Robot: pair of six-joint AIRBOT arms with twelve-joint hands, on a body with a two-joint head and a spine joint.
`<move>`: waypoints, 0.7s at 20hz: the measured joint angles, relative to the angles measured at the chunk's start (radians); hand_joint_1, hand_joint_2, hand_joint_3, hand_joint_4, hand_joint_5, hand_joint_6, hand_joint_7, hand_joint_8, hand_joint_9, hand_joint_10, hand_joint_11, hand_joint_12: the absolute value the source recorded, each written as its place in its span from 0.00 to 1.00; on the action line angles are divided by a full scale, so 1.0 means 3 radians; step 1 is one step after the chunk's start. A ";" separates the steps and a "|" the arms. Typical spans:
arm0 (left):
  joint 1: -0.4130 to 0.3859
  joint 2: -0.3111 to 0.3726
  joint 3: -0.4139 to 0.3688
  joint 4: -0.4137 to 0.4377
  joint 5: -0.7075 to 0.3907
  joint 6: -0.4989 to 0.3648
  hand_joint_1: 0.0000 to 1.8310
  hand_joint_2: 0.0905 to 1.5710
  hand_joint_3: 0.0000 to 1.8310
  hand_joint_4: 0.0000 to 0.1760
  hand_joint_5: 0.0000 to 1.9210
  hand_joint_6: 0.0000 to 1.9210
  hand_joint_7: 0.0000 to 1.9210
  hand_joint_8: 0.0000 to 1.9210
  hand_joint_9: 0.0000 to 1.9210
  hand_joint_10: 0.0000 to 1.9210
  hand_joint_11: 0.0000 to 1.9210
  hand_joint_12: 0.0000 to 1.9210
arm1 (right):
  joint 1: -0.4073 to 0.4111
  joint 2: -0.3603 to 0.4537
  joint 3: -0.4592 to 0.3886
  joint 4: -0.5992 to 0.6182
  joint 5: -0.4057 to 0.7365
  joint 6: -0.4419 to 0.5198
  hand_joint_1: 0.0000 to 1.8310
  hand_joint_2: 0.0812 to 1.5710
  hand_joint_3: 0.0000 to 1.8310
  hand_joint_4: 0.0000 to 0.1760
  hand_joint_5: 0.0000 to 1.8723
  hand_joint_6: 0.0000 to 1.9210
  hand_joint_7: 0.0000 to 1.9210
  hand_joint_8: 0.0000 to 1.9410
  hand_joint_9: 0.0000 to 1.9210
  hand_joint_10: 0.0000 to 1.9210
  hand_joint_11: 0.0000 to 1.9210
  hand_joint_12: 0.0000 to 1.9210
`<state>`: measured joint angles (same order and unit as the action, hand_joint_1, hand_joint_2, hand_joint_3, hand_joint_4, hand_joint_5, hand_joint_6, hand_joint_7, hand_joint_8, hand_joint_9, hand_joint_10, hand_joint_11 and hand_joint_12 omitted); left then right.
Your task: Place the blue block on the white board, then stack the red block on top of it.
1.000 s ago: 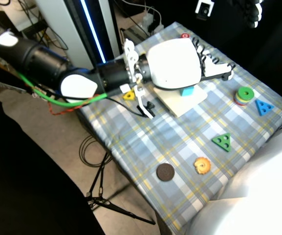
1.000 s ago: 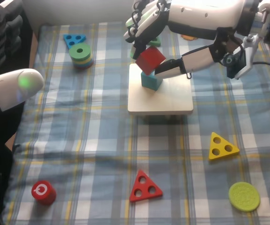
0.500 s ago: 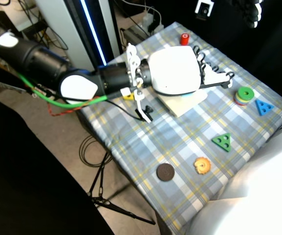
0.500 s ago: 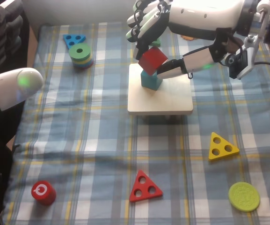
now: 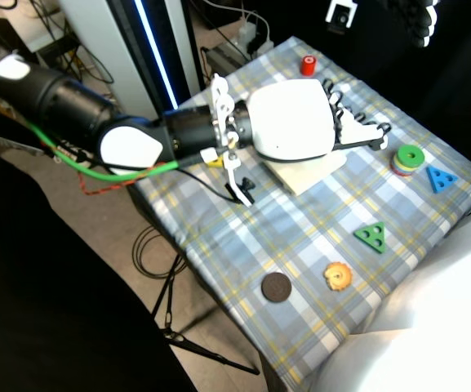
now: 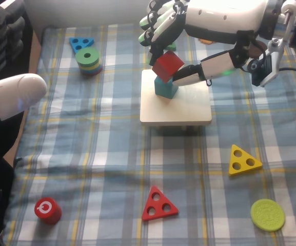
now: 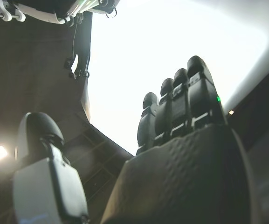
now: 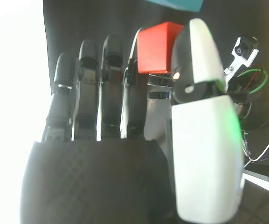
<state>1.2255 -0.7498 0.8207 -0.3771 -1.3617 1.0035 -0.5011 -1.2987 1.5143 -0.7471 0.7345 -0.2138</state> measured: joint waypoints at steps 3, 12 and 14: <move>0.0000 0.0000 0.0000 -0.0001 0.0000 0.0000 0.38 0.49 0.00 0.62 0.09 0.00 0.06 0.00 0.03 0.00 0.04 0.05 | 0.0000 0.0000 0.0000 -0.0023 -0.0001 0.0014 0.61 0.68 0.00 0.00 0.54 0.48 0.38 0.00 0.31 0.00 0.00 0.61; 0.0000 0.0000 0.0006 -0.0001 0.0000 -0.0009 0.38 0.49 0.00 0.68 0.09 0.00 0.06 0.00 0.03 0.00 0.04 0.06 | 0.0000 0.0000 0.0000 -0.0046 -0.0004 0.0015 0.61 0.68 0.00 0.00 0.54 0.48 0.39 0.00 0.32 0.00 0.00 0.61; 0.0000 0.0000 0.0006 -0.0001 0.0000 -0.0009 0.39 0.49 0.00 0.66 0.09 0.00 0.06 0.00 0.03 0.00 0.04 0.06 | 0.0001 0.0000 0.0000 -0.0046 -0.0009 0.0017 0.61 0.68 0.00 0.00 0.54 0.48 0.38 0.00 0.31 0.00 0.00 0.60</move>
<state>1.2255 -0.7498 0.8227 -0.3775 -1.3617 1.0008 -0.5007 -1.2987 1.5143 -0.7609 0.7319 -0.2089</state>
